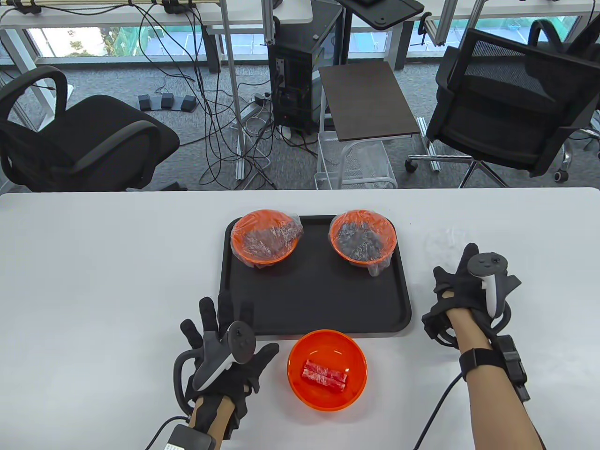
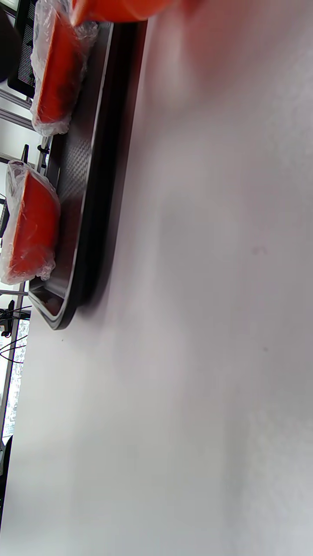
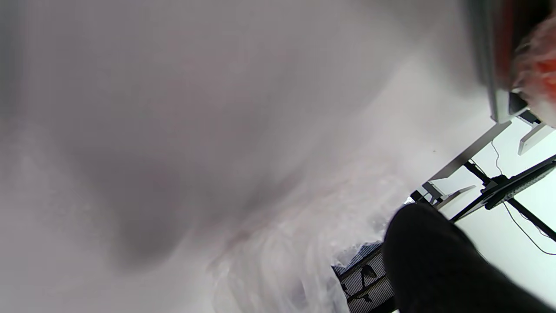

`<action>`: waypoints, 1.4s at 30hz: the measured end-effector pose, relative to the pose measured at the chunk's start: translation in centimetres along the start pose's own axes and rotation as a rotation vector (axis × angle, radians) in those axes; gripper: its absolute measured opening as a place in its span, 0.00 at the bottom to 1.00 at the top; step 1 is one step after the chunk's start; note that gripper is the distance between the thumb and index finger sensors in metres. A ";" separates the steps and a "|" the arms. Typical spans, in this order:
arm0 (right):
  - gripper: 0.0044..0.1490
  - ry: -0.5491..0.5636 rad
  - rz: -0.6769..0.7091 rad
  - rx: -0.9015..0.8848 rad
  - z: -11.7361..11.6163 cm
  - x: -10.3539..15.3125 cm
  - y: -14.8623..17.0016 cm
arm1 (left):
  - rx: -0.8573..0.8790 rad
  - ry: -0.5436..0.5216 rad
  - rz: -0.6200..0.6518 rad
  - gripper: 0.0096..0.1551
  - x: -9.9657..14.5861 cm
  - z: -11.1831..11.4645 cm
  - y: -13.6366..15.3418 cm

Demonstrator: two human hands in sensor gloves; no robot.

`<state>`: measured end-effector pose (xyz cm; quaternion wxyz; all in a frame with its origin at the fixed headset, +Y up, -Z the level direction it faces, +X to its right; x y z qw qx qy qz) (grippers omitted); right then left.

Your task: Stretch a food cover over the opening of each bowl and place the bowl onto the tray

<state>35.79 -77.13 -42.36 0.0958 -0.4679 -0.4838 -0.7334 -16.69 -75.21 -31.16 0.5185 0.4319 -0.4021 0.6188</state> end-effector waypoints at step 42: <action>0.28 0.268 0.351 0.243 6.8 10.1 -0.6 | -0.035 0.074 -0.041 0.59 -0.4 1.0 0.3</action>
Point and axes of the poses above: the tracker on the back of each hand, its own y axis roughly to the little-finger side, its own x axis roughly from the fingertips to the wrist, z = x × y, the point moved 5 cm from there along -x, roughly from the wrist to the fingertips, and after that the axes turned 7 degrees about z, right-handed, at the moved point
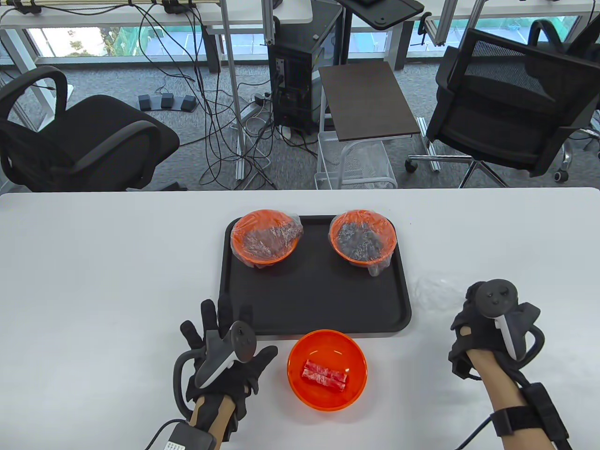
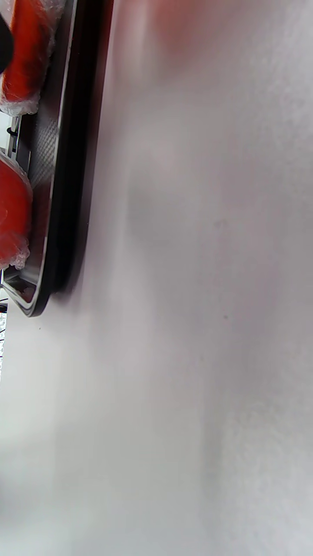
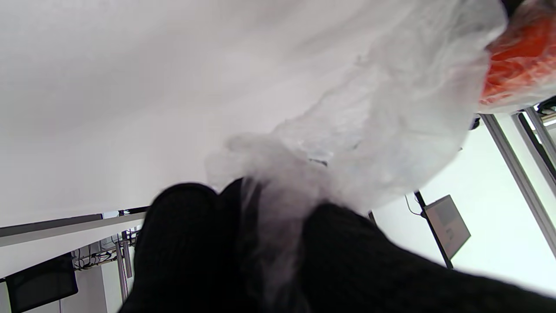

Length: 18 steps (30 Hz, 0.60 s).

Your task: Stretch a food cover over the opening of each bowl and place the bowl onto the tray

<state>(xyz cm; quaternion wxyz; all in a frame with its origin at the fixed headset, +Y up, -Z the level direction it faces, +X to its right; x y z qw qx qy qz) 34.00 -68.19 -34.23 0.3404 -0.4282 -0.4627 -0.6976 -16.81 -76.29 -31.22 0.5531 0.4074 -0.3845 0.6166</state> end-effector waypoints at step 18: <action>0.28 0.159 0.487 -0.137 5.8 8.5 -8.9 | -0.033 0.002 -0.001 0.58 0.2 -0.2 -0.4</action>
Point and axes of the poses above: the tracker on the back of each hand, its own y axis roughly to the little-finger side, its own x axis roughly from the fingertips to the wrist, z = x × y, the point moved 5 cm from there along -x, roughly from the wrist to the fingertips, and after that the axes turned 7 degrees about z, right-handed, at the moved point
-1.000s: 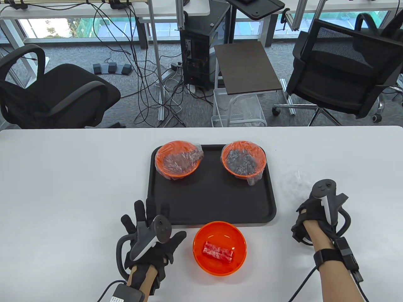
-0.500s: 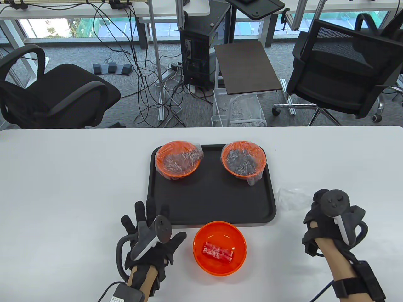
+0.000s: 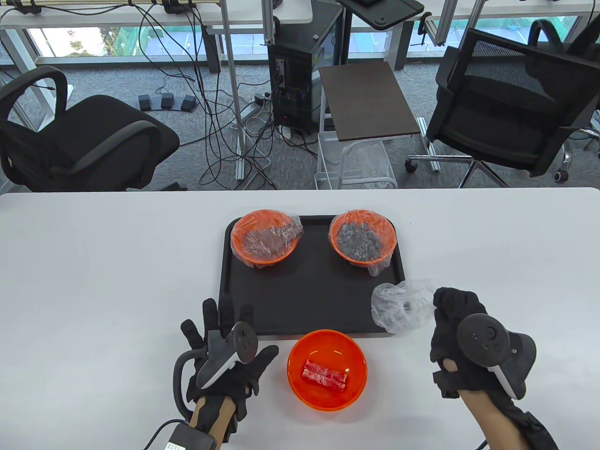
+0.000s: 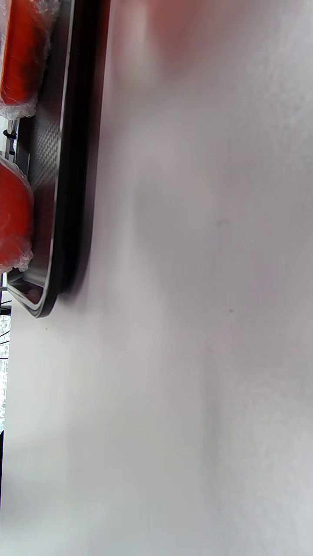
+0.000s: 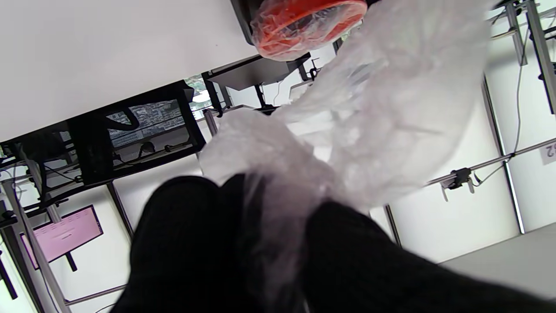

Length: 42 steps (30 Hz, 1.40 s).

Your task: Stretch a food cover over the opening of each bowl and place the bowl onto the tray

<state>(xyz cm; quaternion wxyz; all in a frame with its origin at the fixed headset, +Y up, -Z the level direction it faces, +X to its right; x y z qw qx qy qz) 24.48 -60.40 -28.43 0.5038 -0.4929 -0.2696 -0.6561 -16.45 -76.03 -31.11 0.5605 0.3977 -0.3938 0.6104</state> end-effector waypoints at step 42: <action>0.27 0.023 0.520 -0.199 -8.4 5.3 -15.0 | 1.309 0.115 0.669 0.52 0.9 -2.3 -4.8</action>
Point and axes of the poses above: the tracker on the back of each hand, its own y axis roughly to the little-finger side, its own x axis roughly from the fingertips to the wrist, z = x × y, the point moved 5 cm from there along -x, roughly from the wrist to the fingertips, and after that the axes turned 7 degrees about z, right-handed, at the moved point
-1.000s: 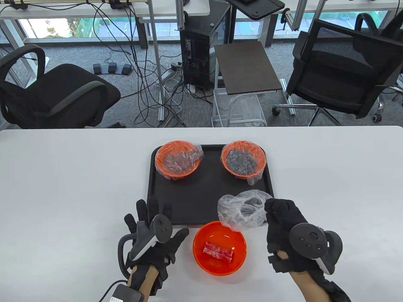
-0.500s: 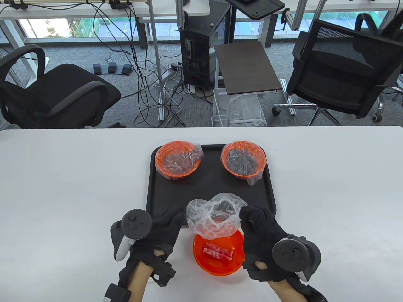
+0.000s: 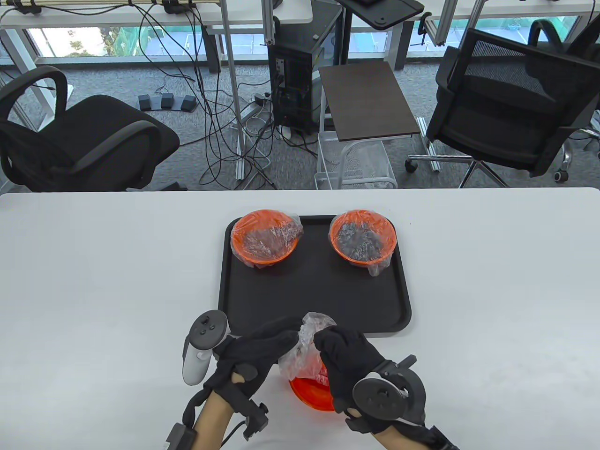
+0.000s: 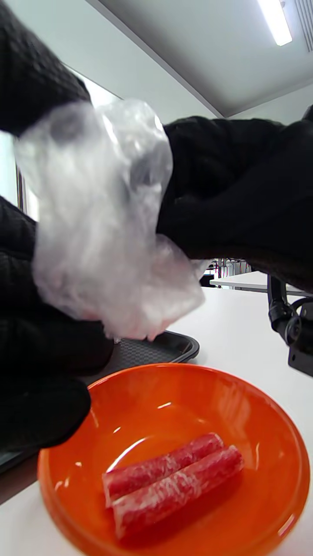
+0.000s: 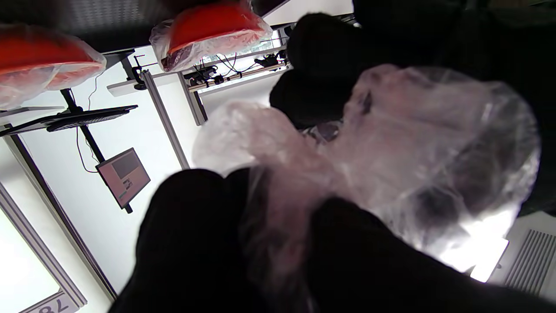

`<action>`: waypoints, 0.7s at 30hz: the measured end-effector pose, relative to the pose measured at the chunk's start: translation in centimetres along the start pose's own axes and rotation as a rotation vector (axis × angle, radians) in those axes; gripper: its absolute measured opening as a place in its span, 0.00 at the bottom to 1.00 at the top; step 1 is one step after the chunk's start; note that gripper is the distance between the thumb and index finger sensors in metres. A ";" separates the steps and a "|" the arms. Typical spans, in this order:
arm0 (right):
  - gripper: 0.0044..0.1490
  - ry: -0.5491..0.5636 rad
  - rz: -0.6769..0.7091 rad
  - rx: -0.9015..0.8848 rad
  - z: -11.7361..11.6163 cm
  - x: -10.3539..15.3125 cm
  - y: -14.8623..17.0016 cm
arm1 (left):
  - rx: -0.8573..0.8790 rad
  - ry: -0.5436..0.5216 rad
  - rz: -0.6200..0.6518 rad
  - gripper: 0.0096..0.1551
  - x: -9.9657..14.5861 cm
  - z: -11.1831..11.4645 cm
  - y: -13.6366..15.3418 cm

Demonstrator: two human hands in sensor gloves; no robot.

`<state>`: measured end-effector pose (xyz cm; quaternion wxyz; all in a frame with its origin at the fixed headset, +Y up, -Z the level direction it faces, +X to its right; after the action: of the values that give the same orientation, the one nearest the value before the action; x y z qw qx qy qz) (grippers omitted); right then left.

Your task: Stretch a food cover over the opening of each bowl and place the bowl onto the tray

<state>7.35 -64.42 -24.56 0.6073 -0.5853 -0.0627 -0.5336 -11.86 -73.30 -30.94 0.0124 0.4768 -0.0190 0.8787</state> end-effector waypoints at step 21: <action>0.44 0.109 -0.286 -0.524 0.8 2.3 7.2 | 0.150 -0.203 0.069 0.22 1.3 -2.3 -0.3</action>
<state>13.98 -66.93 -27.34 0.3570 -0.6776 0.0281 -0.6424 -14.50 -72.90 -31.15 -0.0555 0.5621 0.0293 0.8247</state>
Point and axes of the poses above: the tracker on the back of each hand, its own y axis roughly to the little-finger side, its own x axis roughly from the fingertips to the wrist, z = x × y, the point moved 5 cm from there along -x, roughly from the wrist to the fingertips, and after that the axes turned 7 degrees about z, right-handed, at the moved point
